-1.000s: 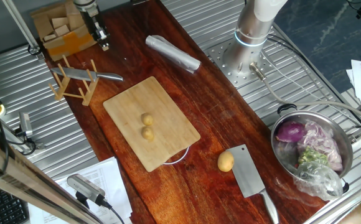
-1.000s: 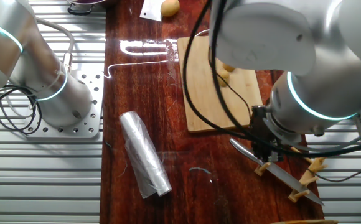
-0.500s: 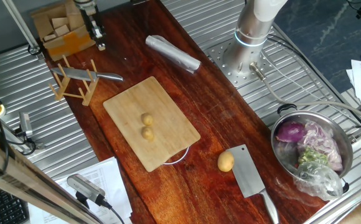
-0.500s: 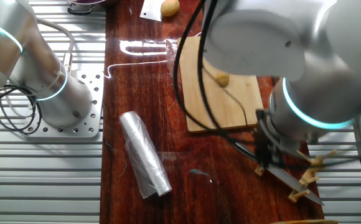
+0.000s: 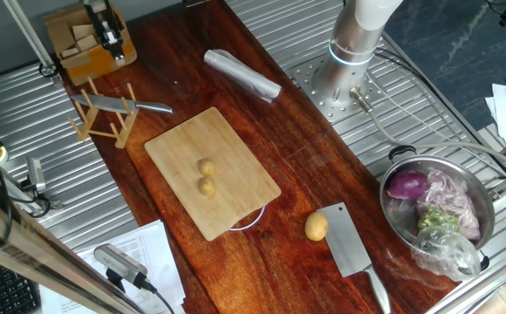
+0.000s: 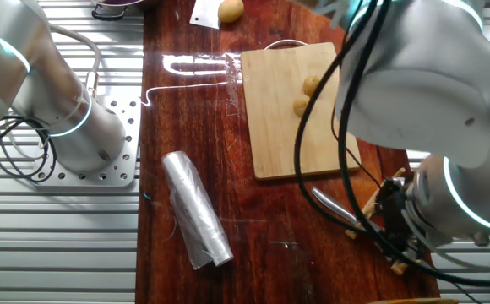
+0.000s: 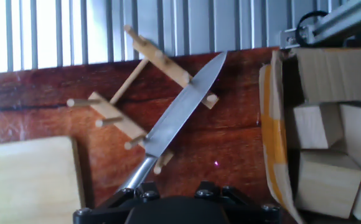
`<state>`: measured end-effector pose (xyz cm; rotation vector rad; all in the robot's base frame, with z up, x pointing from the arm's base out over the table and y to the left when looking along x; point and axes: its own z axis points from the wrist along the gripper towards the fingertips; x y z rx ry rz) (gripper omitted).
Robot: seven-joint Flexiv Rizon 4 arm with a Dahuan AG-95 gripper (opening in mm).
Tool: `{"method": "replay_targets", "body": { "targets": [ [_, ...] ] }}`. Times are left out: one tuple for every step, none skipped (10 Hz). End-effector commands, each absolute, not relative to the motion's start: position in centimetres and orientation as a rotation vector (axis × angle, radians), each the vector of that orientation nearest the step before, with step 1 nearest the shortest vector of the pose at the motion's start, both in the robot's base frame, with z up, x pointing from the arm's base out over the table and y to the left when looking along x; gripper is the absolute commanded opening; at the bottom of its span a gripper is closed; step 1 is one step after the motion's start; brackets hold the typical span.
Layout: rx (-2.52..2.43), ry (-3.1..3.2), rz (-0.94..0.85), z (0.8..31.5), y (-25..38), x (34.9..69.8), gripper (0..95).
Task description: Chop the potatoes
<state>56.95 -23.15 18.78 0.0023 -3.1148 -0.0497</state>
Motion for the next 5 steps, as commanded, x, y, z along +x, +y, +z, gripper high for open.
{"method": "replay_targets", "body": {
  "targets": [
    [-0.093, -3.113, -0.040, 18.7, -23.2, 57.2, 38.0],
    [-0.103, -3.126, -0.043, 18.7, -23.2, 57.2, 38.0],
    [-0.088, -3.140, -0.055, 17.8, -24.2, 58.6, 38.0],
    [-0.084, -3.144, -0.062, 17.1, -24.8, 60.1, 38.0],
    [-0.085, -3.149, -0.063, 16.5, -25.1, 61.0, 38.0]
  ]
}}
